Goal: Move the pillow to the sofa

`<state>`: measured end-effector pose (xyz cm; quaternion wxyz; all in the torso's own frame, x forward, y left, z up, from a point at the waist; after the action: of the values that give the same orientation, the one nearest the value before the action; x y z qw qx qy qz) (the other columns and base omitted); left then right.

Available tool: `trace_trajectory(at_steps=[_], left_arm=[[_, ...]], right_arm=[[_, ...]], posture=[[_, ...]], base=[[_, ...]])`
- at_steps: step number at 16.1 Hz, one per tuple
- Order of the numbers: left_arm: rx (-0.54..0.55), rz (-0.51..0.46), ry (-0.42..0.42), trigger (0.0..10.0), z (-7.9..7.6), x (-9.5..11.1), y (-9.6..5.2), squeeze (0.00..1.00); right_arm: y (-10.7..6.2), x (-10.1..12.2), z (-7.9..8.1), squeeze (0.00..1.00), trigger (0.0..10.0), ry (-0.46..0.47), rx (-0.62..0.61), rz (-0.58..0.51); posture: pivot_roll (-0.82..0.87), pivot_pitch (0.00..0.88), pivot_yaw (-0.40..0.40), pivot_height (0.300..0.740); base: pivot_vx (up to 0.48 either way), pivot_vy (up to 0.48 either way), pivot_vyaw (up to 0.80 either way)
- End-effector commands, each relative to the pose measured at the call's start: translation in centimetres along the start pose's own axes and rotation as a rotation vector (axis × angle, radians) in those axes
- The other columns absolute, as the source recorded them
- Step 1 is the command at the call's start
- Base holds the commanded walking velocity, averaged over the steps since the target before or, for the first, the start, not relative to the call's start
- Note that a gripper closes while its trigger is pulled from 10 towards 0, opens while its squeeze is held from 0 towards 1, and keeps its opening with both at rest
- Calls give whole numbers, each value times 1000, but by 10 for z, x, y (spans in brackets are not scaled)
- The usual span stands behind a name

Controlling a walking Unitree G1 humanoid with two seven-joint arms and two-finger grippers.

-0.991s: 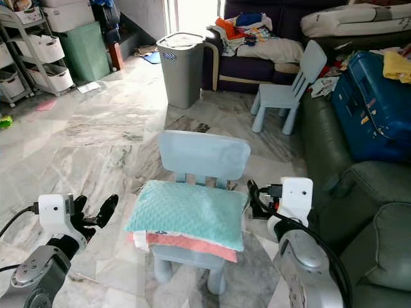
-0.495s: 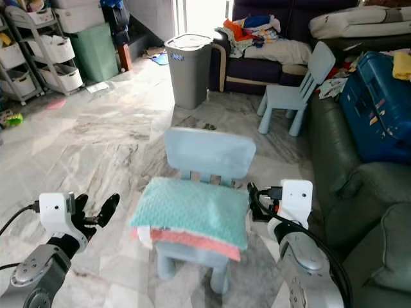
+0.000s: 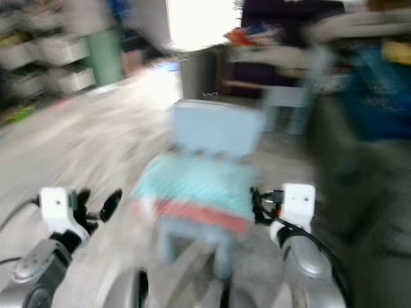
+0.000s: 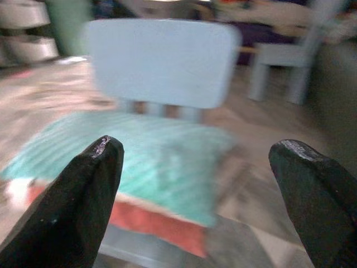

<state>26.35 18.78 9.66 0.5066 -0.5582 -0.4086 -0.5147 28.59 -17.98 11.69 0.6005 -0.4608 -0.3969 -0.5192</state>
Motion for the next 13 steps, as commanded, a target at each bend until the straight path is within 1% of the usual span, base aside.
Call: trace_trajectory(at_steps=[1, 3, 7, 8, 13], left_arm=[[5, 40, 0, 10000, 1, -7, -1, 0], [10, 32, 4, 10000, 3, -5, -2, 0], [14, 33, 2, 10000, 1, -5, -6, 0], [14, 33, 2, 10000, 1, -5, -6, 0], [26, 25, 24, 10000, 4, -1, -5, 0]], right_arm=[[-2, -5, 2, 0, 10000, 12, 6, 12], [-2, -5, 2, 0, 10000, 10, 9, 14], [-4, -8, 2, 0, 10000, 6, 14, 26], [-4, -8, 2, 0, 10000, 6, 14, 26], [-1, -7, 3, 0, 10000, 1, 21, 28]], posture=[[-27, 0, 7, 542], [-20, 3, 2, 522], [-17, 13, -3, 467], [-16, 14, -2, 462], [-9, 18, -3, 402]], base=[[0, 0, 0], [0, 0, 0], [0, 0, 0], [0, 0, 0], [0, 0, 0]])
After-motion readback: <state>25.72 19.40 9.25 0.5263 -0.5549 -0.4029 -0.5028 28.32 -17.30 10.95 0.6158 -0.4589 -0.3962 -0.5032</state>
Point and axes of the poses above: a point about 5 cm out from each wrist's last joint towards the gripper, its own y axis pointing out of the wrist towards the gripper, its own x axis along the axis of the wrist's last joint, z = x × y, the point moved 3 cm from there along y, pointing out of the wrist towards the gripper, and after that the axes turned 13 degrees about y, right-handed, at the moved point
